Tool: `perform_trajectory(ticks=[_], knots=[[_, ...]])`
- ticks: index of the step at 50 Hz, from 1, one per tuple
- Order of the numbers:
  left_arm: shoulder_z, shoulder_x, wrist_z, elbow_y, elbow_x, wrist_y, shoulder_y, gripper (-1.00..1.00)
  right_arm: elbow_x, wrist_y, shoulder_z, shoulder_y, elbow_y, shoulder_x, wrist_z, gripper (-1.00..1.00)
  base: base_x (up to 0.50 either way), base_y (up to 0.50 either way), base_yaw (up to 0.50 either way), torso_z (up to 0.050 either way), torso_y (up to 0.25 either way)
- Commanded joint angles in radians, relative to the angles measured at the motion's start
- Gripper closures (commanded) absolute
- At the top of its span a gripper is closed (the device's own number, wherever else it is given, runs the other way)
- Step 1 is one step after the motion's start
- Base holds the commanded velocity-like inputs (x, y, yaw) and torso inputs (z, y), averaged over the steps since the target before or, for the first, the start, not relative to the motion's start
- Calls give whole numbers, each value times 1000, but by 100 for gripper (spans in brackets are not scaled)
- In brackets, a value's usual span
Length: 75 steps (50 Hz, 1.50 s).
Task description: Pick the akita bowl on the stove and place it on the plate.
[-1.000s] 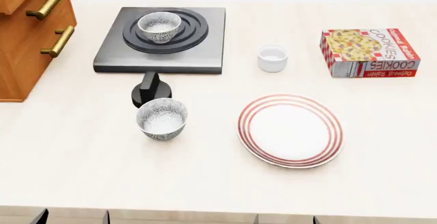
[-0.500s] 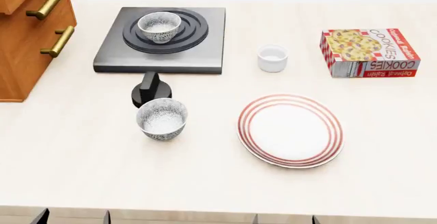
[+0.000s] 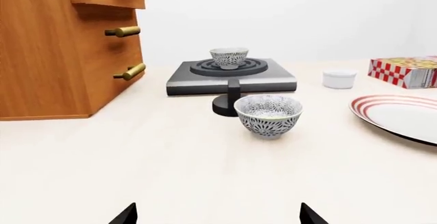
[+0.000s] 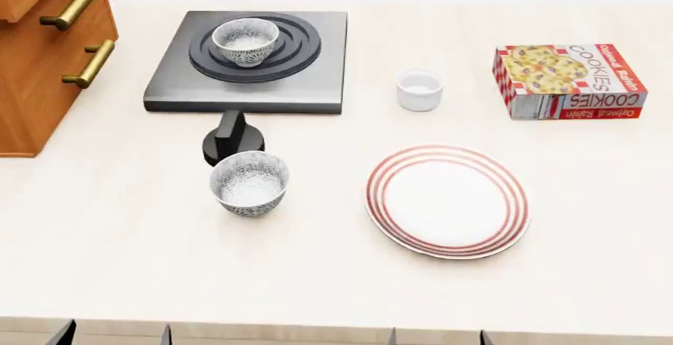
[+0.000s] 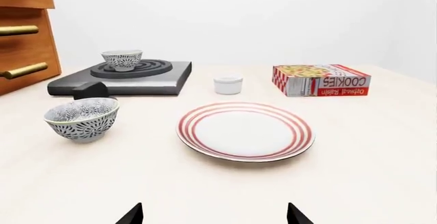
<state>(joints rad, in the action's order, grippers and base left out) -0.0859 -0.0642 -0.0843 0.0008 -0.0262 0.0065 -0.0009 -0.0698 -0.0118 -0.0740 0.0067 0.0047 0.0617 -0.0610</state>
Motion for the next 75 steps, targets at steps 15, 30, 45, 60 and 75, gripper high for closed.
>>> perform_trajectory(ticks=[15, 30, 45, 60, 75], knots=[[-15, -16, -27, -14, -24, 8, -7, -100, 17, 673, -90, 462, -414, -34, -100, -100, 0, 0, 0, 0, 0], [-37, -32, -51, -20, -33, 14, -8, -100, -176, 1152, 97, 868, -536, 86, -144, -100, 0, 0, 0, 0, 0], [-54, -46, -75, -19, -43, 4, -12, -100, -192, 1072, 177, 634, -628, 180, -91, -100, 0, 0, 0, 0, 0], [-62, -56, -90, -36, -62, 25, -15, -100, -176, 1038, 149, 600, -605, 197, -96, -100, 0, 0, 0, 0, 0], [-75, -68, -106, -15, -73, 10, -13, -100, -182, 1038, 143, 603, -605, 203, -98, -100, 0, 0, 0, 0, 0]])
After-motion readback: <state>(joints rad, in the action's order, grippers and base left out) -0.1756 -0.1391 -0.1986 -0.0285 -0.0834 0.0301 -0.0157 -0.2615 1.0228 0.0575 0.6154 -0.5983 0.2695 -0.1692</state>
